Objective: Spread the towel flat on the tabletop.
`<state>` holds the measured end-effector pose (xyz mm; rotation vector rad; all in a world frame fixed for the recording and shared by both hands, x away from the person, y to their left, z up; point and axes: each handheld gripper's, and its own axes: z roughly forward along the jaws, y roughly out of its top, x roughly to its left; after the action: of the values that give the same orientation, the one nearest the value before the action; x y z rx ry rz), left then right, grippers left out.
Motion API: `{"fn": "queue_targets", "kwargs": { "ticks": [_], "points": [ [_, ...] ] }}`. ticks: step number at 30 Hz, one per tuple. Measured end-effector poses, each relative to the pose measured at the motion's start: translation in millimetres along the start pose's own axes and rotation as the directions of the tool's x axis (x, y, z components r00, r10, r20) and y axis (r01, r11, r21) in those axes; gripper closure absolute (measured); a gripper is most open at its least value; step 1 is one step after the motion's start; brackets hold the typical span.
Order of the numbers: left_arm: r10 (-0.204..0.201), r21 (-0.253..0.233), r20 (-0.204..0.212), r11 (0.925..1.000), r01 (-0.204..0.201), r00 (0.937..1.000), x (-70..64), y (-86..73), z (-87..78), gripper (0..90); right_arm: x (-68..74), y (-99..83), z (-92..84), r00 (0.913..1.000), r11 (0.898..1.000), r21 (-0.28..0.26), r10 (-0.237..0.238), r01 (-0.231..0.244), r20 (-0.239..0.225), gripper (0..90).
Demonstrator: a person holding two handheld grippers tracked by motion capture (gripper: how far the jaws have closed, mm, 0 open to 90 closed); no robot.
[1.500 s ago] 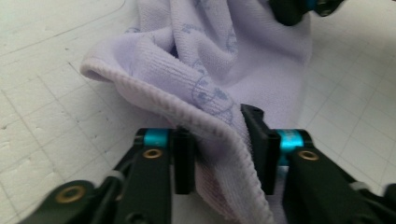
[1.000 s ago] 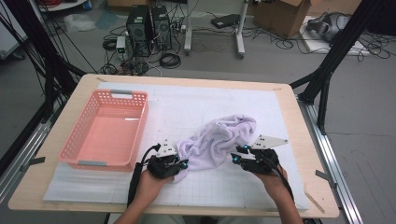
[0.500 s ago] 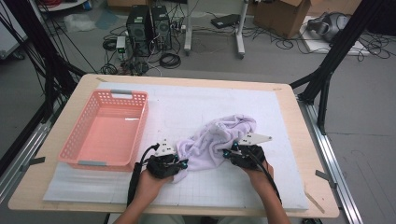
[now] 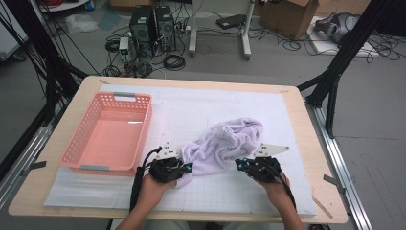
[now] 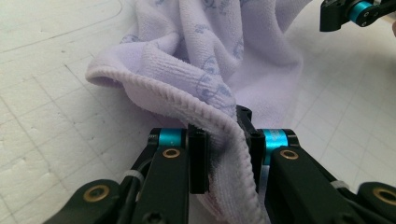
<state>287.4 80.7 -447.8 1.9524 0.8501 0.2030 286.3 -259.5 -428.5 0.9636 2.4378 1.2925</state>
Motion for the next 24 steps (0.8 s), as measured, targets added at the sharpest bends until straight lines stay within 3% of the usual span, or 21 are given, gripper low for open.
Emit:
{"fn": "queue_targets", "kwargs": {
  "ticks": [2,4,9,10,12,13,18,24],
  "points": [
    [0.001,0.006,-0.001,1.0,0.0,1.0,0.2,-0.2,0.5,77.8,-5.7,-3.1,-2.3,0.9993,0.999,0.009,0.035,-0.035,0.017,78.6],
    [-0.001,0.003,-0.002,1.0,0.001,1.0,-0.2,-0.2,0.5,77.7,-8.0,-3.8,3.9,0.9979,0.998,0.015,0.064,-0.064,0.004,69.0],
    [0.001,0.0,-0.002,1.0,-0.001,1.0,-0.2,-0.3,0.7,77.7,-5.3,3.0,36.1,0.9956,0.993,0.071,0.093,-0.093,0.002,61.2],
    [0.003,-0.001,-0.003,1.0,-0.003,1.0,-0.2,-0.3,0.5,77.7,-3.2,4.1,41.2,0.9968,0.994,0.075,0.079,-0.08,0.014,63.1],
    [0.004,-0.01,0.002,0.9999,-0.004,1.0,0.1,-0.2,-0.3,77.7,-1.7,5.7,42.1,0.997,0.994,0.08,0.078,-0.077,-0.007,81.7],
    [0.004,-0.01,0.002,0.9999,-0.004,1.0,0.1,-0.2,-0.3,77.7,-0.5,5.4,41.9,0.9976,0.994,0.089,0.069,-0.069,-0.003,86.8],
    [0.008,-0.017,0.005,0.9998,-0.008,1.0,-0.5,0.2,-1.3,77.7,1.3,2.3,27.3,0.9982,0.997,0.055,0.05,-0.048,-0.033,88.4],
    [0.021,-0.04,0.015,0.999,-0.02,0.9997,-3.9,0.1,-4.4,77.2,-0.9,-10.5,-8.2,0.9987,0.999,0.007,0.051,-0.051,0.001,89.0]
  ]
}}
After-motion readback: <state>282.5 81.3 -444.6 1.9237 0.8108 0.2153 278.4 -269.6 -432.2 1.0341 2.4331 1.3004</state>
